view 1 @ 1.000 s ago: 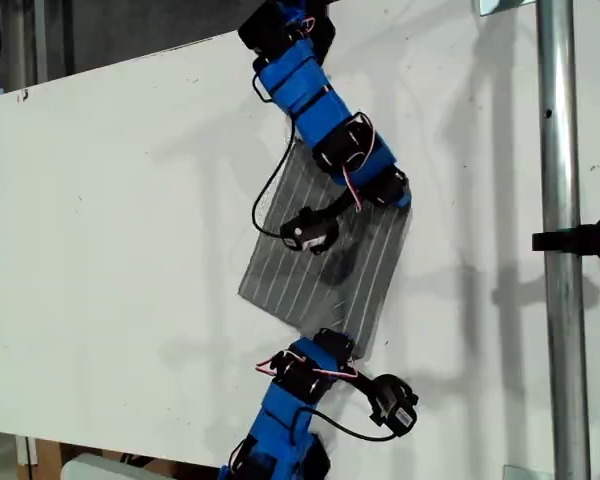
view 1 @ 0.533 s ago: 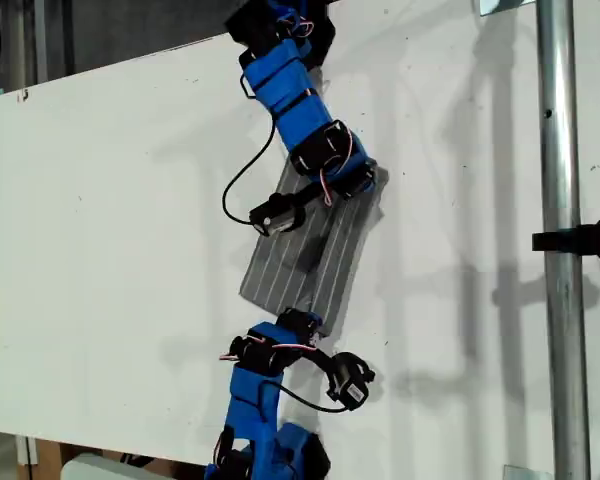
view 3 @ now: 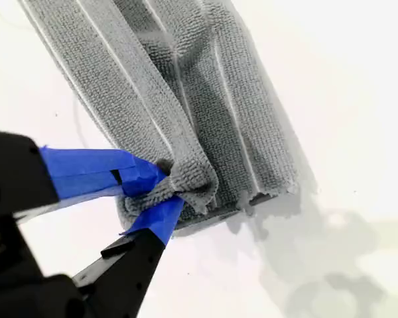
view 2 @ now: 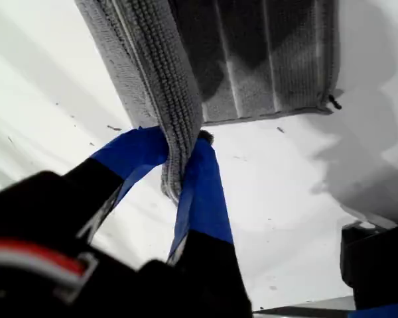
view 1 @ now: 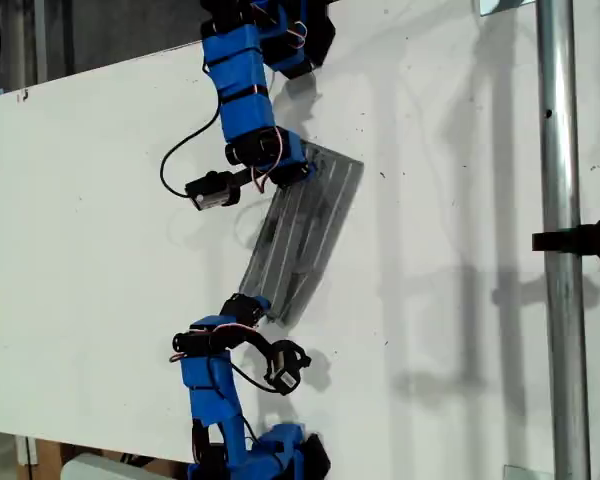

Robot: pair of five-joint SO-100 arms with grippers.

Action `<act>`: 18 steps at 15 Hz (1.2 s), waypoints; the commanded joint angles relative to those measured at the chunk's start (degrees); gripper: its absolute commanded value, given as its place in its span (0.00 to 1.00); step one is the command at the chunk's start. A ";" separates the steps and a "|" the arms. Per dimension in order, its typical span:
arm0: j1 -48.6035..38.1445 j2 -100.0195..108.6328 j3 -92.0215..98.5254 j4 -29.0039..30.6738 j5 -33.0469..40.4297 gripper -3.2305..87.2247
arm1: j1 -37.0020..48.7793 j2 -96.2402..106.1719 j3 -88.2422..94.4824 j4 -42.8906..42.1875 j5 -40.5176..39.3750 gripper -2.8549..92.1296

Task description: Grasp corners of a towel and fold twice.

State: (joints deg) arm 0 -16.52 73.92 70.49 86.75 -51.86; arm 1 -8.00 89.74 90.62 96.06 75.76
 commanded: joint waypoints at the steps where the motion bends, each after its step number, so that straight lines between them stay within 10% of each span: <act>1: -5.54 -4.92 -10.28 -0.18 6.68 0.00 | 6.77 8.70 3.43 0.79 -5.80 0.03; 9: -12.83 -10.11 -19.51 -0.26 11.60 0.00 | 15.73 17.31 7.21 -3.25 -18.98 0.03; 18: -4.39 -11.07 -17.84 3.87 4.92 0.00 | 6.42 6.68 8.70 -0.53 -5.62 0.03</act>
State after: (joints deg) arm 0 -21.18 60.21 55.11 89.03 -47.02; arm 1 -3.60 92.37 100.20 92.29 69.79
